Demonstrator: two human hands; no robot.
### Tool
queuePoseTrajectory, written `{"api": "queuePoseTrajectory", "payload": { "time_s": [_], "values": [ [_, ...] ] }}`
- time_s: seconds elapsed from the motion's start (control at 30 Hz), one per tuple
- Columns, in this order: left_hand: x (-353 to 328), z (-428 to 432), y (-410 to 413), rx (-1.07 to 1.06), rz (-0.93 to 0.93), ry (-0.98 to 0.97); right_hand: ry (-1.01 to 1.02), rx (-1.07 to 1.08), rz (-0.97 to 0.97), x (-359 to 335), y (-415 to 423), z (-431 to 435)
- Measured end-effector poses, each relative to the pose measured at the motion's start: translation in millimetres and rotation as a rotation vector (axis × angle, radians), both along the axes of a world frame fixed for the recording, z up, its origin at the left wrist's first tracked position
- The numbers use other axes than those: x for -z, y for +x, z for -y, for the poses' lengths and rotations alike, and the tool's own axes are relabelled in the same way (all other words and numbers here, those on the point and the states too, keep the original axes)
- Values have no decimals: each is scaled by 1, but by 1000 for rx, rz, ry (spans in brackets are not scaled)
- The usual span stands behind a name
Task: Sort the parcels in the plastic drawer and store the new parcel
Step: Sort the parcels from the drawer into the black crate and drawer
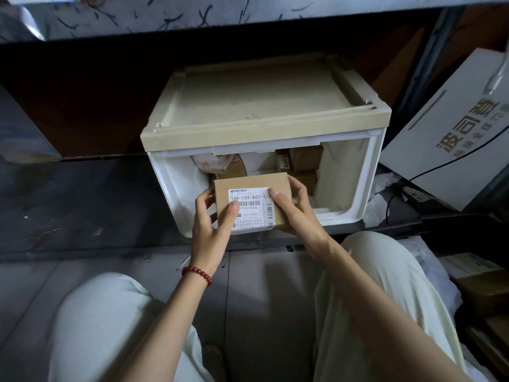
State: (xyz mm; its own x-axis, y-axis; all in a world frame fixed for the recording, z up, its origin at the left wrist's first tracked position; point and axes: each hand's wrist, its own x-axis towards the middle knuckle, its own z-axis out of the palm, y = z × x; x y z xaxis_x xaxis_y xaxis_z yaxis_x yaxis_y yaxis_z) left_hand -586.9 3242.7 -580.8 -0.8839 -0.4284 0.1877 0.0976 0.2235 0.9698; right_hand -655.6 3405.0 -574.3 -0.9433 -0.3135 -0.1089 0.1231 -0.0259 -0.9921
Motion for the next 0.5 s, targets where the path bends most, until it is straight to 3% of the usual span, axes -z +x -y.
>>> {"api": "queuePoseTrajectory", "payload": {
  "time_s": [0.27, 0.5],
  "values": [
    [-47, -52, -25, 93, -143, 61, -50, 118, -313, -49, 1, -47],
    [-62, -114, -47, 254, -134, -14, -35, 286, -343, -65, 12, -116]
  ]
}}
